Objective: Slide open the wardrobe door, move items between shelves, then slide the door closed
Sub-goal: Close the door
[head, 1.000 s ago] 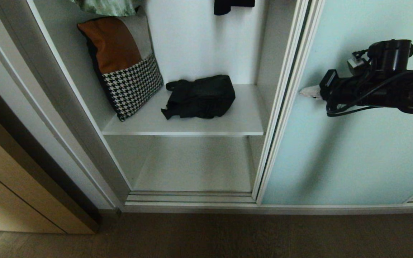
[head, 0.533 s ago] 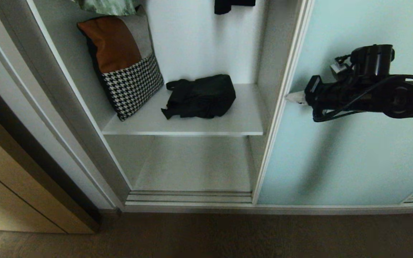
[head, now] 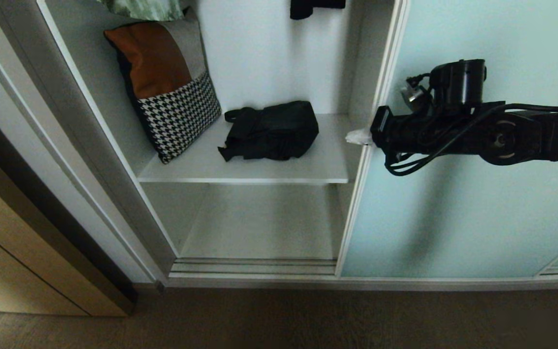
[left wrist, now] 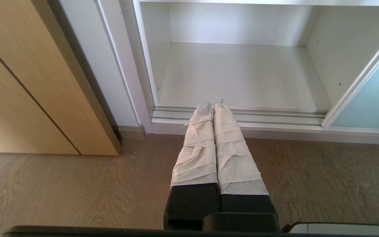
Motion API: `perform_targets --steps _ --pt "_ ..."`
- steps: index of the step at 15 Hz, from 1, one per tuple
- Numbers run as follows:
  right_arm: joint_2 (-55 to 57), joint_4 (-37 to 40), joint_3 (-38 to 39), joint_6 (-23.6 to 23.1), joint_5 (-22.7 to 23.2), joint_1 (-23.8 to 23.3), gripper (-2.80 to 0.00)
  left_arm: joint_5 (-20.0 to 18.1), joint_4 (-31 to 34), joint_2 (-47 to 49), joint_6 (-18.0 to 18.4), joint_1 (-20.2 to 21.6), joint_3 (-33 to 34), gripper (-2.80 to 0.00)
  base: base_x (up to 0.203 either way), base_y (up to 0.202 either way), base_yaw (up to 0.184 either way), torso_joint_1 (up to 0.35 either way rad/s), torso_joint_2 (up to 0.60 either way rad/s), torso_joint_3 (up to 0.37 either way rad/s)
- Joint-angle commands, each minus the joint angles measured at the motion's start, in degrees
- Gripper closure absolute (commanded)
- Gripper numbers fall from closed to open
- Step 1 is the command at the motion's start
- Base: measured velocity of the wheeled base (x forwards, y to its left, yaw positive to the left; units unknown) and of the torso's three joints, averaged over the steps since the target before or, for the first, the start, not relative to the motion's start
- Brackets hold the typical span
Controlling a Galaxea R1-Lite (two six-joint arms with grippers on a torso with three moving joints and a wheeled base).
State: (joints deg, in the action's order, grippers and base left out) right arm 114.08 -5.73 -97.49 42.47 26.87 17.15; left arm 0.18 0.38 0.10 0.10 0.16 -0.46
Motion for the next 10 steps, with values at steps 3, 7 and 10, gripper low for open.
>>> perform_targets --steps 3,7,10 --pt "-10.57 -0.38 9.65 0.85 0.18 1.01 0.00 0.06 0.06 0.01 -0.02 0.02 0.02 0.00 0.000 0.000 0.000 0.000 0.00 0.000" --pt "-15.36 -1.15 14.26 11.86 -1.17 -2.22 0.00 0.07 0.05 0.00 -0.02 0.02 0.02 0.00 0.000 0.000 0.000 0.000 0.00 0.000" --pt "-13.26 -2.89 13.10 15.28 -1.29 -4.84 0.00 -0.01 0.06 0.08 -0.02 0.02 0.02 0.00 0.000 0.000 0.000 0.000 0.00 0.000"
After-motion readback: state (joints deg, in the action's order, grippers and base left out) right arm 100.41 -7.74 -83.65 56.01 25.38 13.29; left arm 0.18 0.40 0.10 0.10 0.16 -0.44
